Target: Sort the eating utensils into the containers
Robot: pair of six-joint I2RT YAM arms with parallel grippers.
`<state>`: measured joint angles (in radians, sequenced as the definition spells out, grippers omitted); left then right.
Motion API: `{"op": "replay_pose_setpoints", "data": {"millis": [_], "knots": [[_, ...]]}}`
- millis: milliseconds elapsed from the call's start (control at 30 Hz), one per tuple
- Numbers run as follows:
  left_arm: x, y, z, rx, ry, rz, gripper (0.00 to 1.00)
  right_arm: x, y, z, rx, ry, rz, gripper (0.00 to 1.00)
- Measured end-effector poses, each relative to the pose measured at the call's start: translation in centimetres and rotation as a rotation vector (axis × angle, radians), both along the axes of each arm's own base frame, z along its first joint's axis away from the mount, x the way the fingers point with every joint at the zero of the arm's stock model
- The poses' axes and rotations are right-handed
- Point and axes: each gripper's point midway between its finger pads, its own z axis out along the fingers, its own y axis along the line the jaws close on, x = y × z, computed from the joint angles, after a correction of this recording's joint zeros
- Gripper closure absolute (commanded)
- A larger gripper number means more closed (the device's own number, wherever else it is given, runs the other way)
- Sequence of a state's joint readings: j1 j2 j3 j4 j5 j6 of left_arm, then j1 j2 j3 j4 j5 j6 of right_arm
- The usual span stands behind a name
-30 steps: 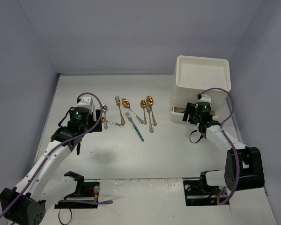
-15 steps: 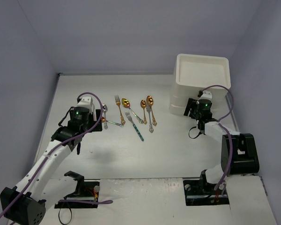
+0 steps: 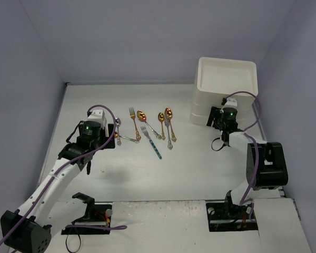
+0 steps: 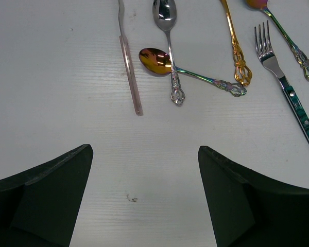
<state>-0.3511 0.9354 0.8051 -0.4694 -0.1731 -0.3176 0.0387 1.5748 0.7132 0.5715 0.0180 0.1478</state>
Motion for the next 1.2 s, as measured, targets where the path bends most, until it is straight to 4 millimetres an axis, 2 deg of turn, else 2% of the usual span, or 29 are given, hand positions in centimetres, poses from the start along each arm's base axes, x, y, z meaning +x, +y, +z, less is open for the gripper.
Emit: {"op": "replay_pose_setpoints", "data": {"millis": [133,200,300,433,467,567,633,833,1133,1200], "knots": [[0.0,0.0,0.1,-0.001,-0.005,0.001,0.19,0.0,0.0,0.5,0.002,-0.011,-0.001,0.31],[-0.1,0.1,0.3,-0.003,-0.012,0.001,0.19,0.1,0.1,1.7,0.008,-0.042,-0.002,0.31],[-0.1,0.1,0.8,-0.008,-0.03,0.003,0.19,-0.5,0.3,5.6,0.022,-0.138,0.007,0.28],[-0.2,0.2,1.3,-0.016,-0.052,0.004,0.19,-2.7,0.7,13.2,0.079,-0.343,0.007,0.07],[-0.2,0.2,1.4,-0.018,-0.056,0.003,0.19,-3.6,0.7,14.6,0.097,-0.391,0.001,0.05],[-0.3,0.2,1.4,-0.02,-0.059,0.002,0.19,-5.8,0.4,16.3,0.168,-0.467,-0.039,0.04],[-0.4,0.2,1.3,-0.02,-0.056,0.001,0.19,-6.7,-0.1,15.4,0.21,-0.456,-0.072,0.05],[-0.4,0.1,1.2,-0.02,-0.054,-0.001,0.19,-8.7,-2.1,9.1,0.351,-0.308,-0.221,0.13],[-0.5,-0.1,1.1,-0.027,-0.052,-0.01,0.19,-7.8,-2.9,4.3,0.547,-0.213,-0.317,0.23],[-0.5,-0.1,1.1,-0.028,-0.051,-0.011,0.19,-7.5,-3.2,3.5,0.575,-0.206,-0.33,0.3]]}}
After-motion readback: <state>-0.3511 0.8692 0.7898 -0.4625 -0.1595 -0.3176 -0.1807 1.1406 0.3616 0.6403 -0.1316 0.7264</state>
